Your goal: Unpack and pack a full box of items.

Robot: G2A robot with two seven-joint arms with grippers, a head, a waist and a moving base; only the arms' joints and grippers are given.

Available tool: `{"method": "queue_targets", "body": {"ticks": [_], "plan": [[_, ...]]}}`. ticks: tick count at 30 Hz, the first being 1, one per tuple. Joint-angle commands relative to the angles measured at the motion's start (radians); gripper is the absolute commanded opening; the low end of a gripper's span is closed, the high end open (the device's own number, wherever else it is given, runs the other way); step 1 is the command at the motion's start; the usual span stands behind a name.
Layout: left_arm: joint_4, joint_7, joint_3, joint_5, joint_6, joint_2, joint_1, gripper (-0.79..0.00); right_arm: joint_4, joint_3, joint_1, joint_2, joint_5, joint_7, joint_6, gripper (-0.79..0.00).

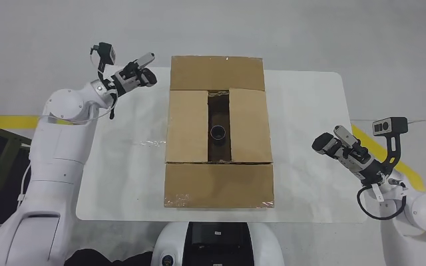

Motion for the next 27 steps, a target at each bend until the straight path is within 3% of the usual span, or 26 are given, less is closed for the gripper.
{"method": "queue_targets", "body": {"ticks": [1,16,27], "plan": [[0.035,0.013,0.023,0.004,-0.011,-0.008,-0.021,0.000,0.000,0.000,0.000,0.000,0.000,0.000,0.000,0.000],[0.226,0.074,0.182,-0.022,-0.060,-0.087,-0.170,0.000,0.000,0.000,0.000,0.000,0.000,0.000,0.000,0.000],[0.323,0.050,0.222,-0.163,-0.026,-0.139,-0.224,0.000,0.000,0.000,0.000,0.000,0.000,0.000,0.000,0.000]]}}
